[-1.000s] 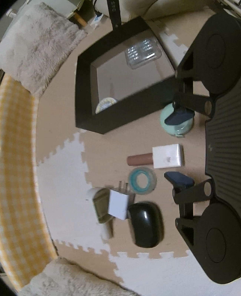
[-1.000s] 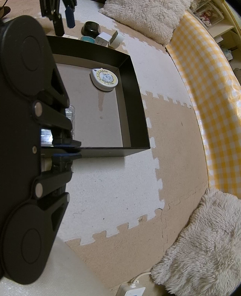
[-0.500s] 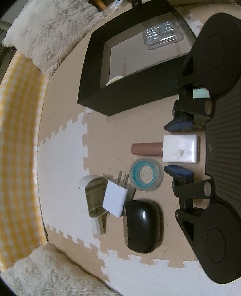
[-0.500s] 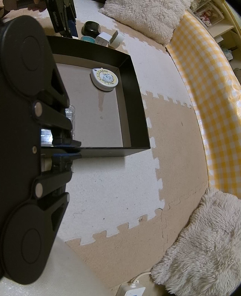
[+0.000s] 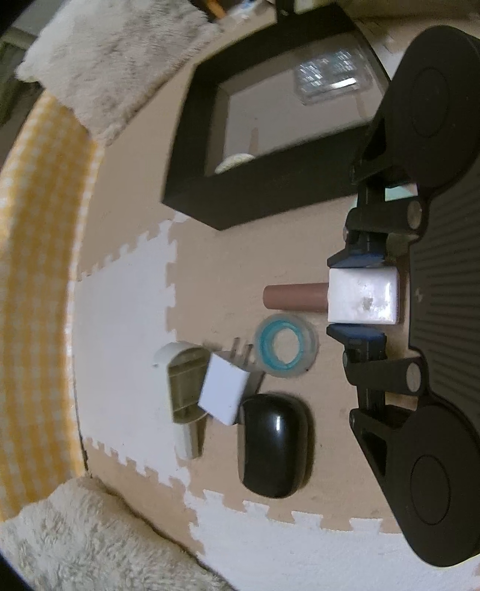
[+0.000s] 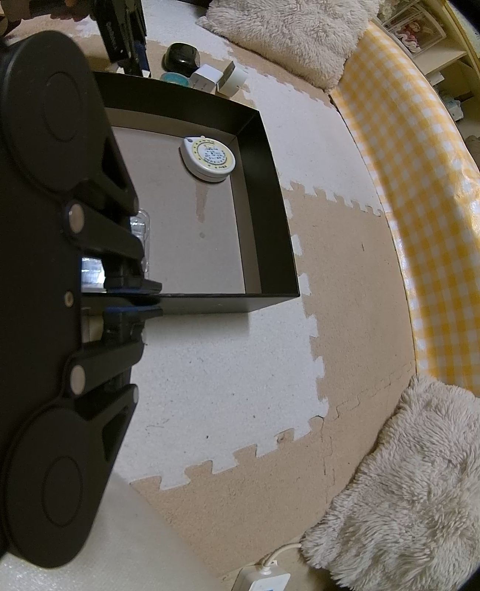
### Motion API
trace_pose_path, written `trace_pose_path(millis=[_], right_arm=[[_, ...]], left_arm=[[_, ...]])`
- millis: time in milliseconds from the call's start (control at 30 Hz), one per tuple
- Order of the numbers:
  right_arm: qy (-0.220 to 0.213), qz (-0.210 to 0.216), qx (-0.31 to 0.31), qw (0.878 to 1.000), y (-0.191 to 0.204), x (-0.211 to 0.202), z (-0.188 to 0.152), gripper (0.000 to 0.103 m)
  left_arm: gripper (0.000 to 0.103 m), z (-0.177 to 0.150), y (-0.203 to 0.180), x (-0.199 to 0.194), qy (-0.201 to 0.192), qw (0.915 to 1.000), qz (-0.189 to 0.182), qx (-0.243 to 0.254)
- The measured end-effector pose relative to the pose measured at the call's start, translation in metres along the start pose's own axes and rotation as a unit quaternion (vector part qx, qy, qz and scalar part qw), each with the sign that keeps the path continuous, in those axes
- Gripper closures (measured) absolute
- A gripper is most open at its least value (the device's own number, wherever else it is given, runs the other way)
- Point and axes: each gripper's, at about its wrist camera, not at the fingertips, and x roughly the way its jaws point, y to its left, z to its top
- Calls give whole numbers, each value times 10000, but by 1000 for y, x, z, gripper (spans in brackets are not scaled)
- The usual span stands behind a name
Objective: Organize rigid objects
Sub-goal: 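Carry the small white box into the black box and release it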
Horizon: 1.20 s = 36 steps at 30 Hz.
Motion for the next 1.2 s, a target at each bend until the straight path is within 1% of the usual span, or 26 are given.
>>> trace_pose_path(millis=[167, 333, 433, 533, 633, 733, 800, 933, 1067, 1200], right_arm=[[0, -2, 0, 10000, 0, 0, 0, 96], [1, -6, -4, 10000, 0, 0, 0, 96], [1, -4, -5, 10000, 0, 0, 0, 96], [1, -3, -2, 10000, 0, 0, 0, 96], [2, -5, -4, 10000, 0, 0, 0, 96], [1, -7, -7, 10000, 0, 0, 0, 96], [1, -6, -6, 10000, 0, 0, 0, 96], [1, -3, -2, 10000, 0, 0, 0, 96], [2, -3, -2, 10000, 0, 0, 0, 96], [1, -4, 0, 10000, 0, 0, 0, 96]], left_arm=[[70, 8, -1, -23, -315, 9988, -296, -233], [70, 14, -16, -46, -584, 9958, -684, -146], [70, 13, -31, -54, -670, 9934, -924, 73], [70, 9, -51, -60, -739, 9895, -1146, 472], [70, 6, -69, -60, -715, 9852, -1314, 840], [70, 2, -83, -54, -685, 9807, -1308, 1279], [70, 1, -89, -48, -638, 9791, -1273, 1452], [70, -3, -94, -34, -502, 9794, -1171, 1567], [70, -5, -92, -31, -472, 9789, -1083, 1668], [68, -4, -91, -32, -426, 9798, -1084, 1624]])
